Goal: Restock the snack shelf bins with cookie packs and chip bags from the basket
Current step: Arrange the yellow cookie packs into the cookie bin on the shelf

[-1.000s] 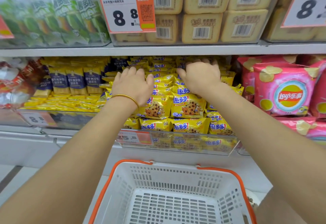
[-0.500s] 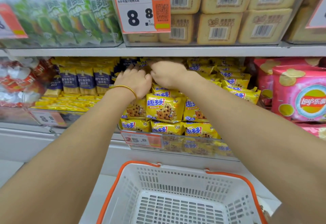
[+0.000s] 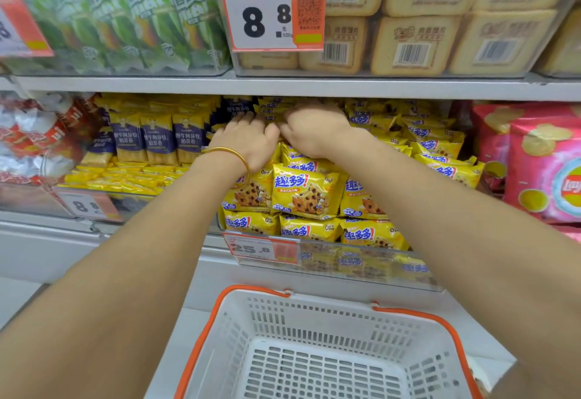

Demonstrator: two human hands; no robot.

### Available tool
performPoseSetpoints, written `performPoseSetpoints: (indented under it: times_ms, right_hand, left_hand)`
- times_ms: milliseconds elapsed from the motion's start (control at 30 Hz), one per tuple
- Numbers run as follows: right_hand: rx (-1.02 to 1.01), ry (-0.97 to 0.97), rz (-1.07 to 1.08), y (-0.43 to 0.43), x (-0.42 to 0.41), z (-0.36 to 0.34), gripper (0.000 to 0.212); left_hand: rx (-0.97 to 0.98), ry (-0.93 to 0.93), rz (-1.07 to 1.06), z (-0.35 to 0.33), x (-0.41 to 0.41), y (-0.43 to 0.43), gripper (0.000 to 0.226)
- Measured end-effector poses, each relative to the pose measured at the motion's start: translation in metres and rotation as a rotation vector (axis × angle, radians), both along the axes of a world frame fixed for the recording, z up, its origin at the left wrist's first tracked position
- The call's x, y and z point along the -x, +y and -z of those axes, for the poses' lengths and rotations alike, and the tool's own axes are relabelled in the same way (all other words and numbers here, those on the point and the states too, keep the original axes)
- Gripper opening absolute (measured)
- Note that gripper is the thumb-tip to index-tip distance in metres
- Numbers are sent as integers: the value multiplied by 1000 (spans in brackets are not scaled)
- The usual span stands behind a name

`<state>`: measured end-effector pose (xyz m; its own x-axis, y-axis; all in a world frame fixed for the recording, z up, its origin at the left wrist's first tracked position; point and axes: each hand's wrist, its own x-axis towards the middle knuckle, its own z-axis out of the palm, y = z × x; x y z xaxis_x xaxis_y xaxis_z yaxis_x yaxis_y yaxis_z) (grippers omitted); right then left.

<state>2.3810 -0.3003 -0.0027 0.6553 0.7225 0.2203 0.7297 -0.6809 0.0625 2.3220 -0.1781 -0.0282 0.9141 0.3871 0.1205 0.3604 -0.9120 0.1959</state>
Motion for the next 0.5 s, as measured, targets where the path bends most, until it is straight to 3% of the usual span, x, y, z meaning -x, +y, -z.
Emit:
performPoseSetpoints:
  times_ms: [167, 333, 500]
  right_hand:
    - [-167, -78, 18, -54, 24, -9, 31]
    - [-302, -49, 57, -119, 55, 20, 29]
    - [-227, -154, 85, -125, 77, 65, 57]
  left_hand:
    - [-31, -336, 182, -11, 33, -24, 58]
    - [-207, -345, 412, 16, 69, -69, 63]
    - [-382, -328, 361, 38, 59, -77, 57]
